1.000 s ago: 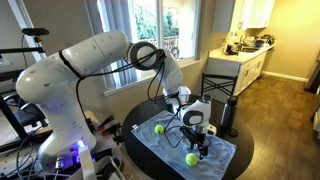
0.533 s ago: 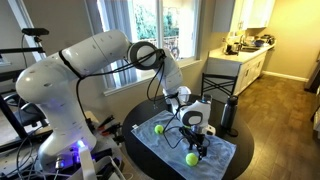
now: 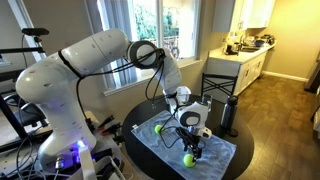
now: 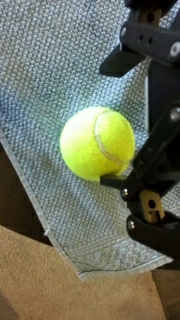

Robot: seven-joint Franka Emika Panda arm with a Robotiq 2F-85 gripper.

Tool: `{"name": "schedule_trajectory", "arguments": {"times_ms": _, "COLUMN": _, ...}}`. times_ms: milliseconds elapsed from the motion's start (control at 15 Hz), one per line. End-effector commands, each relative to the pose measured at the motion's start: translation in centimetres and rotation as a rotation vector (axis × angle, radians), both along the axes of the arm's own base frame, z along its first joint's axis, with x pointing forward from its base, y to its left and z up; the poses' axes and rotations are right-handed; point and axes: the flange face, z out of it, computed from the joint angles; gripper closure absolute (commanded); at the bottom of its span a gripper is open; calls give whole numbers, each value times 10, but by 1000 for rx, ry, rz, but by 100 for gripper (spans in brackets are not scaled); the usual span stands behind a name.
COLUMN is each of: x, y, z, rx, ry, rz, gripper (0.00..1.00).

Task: Put a tennis ball in the small container

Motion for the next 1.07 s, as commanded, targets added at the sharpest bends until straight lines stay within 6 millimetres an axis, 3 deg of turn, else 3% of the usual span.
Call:
{"name": "schedule_trajectory", "arguments": {"times_ms": 0, "x": -21, "y": -8, "z": 11, "rx": 8, "ry": 59, "rz": -11, "gripper": 0}}
{"name": "schedule_trajectory", "arguments": {"times_ms": 133, "x": -27, "y": -13, "z": 11, "rx": 9, "ry": 73, "rz": -16, "gripper": 4}}
{"name": "schedule_trajectory", "arguments": {"times_ms": 200, "x": -29, "y": -15, "z": 11, "rx": 25, "ry": 67, "rz": -14, "gripper": 27}}
{"name": "schedule_trajectory", "arguments": {"times_ms": 333, "x": -30, "y": -16, "z": 12, "rx": 31, "ry": 60, "rz": -19, "gripper": 29}}
{"name": "schedule_trajectory", "arguments": {"times_ms": 867, "x": -21, "y": -5, "z": 29, "rx": 87, "ry": 8, "rz": 1, "gripper": 81}}
{"name": "schedule_trajectory", "arguments": {"times_ms": 933, "x": -21, "y": -3, "z": 31, "rx": 86, "ry": 11, "rz": 3, "gripper": 38}}
{"name": "schedule_trajectory", "arguments": {"times_ms": 1000, "x": -22, "y": -3, "z": 31, "rx": 91, "ry": 13, "rz": 7, "gripper": 41}}
